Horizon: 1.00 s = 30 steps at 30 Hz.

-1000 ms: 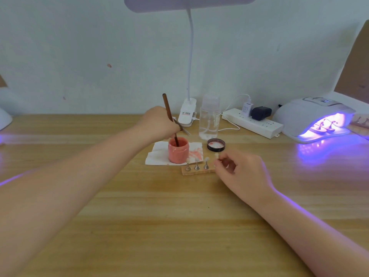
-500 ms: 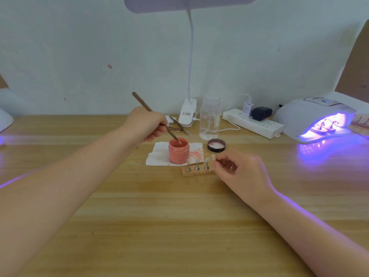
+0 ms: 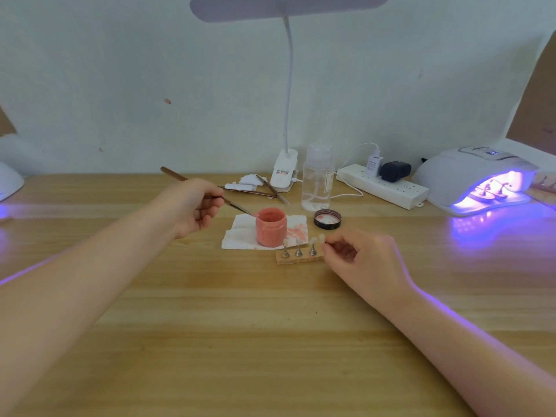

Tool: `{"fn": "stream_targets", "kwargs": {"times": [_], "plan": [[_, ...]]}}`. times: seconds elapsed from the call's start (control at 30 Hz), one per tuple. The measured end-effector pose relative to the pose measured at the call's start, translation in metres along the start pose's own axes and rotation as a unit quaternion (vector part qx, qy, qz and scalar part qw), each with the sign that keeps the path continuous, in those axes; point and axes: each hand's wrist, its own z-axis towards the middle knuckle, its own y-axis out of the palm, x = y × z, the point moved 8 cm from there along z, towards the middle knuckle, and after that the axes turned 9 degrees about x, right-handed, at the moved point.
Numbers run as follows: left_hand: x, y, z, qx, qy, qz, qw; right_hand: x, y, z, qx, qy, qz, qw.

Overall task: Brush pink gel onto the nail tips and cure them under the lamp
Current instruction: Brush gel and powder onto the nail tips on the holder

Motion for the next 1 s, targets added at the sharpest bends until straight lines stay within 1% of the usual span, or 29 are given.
{"fn": "stream_targets", "kwargs": {"times": [0.1, 0.23, 0.37, 0.57, 0.73, 0.83, 1.0], "plan": [[0.001, -0.004, 0.001, 0.006, 0.005, -0.015, 1.000, 0.002, 0.001, 0.000, -0.004, 0.010, 0.001, 1.000], [0.002, 0.002, -0.001, -0.013, 0.001, -0.059, 0.998, 0.002, 0.000, -0.001, -0.002, 0.011, -0.002, 1.000], [-0.004, 0.015, -0.005, -0.028, -0.013, -0.061, 0.998, 0.002, 0.000, -0.001, -0.005, 0.010, -0.003, 1.000], [-0.016, 0.008, -0.005, -0.018, -0.030, -0.061, 0.998, 0.002, 0.001, -0.001, -0.009, 0.005, -0.007, 1.000], [-0.011, -0.002, -0.003, 0.002, -0.011, -0.086, 0.996, 0.001, 0.002, -0.001, -0.008, 0.003, -0.001, 1.000], [-0.008, 0.005, -0.007, -0.008, -0.007, -0.106, 0.994, -0.001, 0.000, -0.001, 0.000, -0.007, 0.000, 1.000], [-0.014, 0.015, -0.010, -0.016, -0.016, -0.098, 0.995, -0.002, -0.001, -0.001, 0.003, -0.014, 0.003, 1.000]]}}
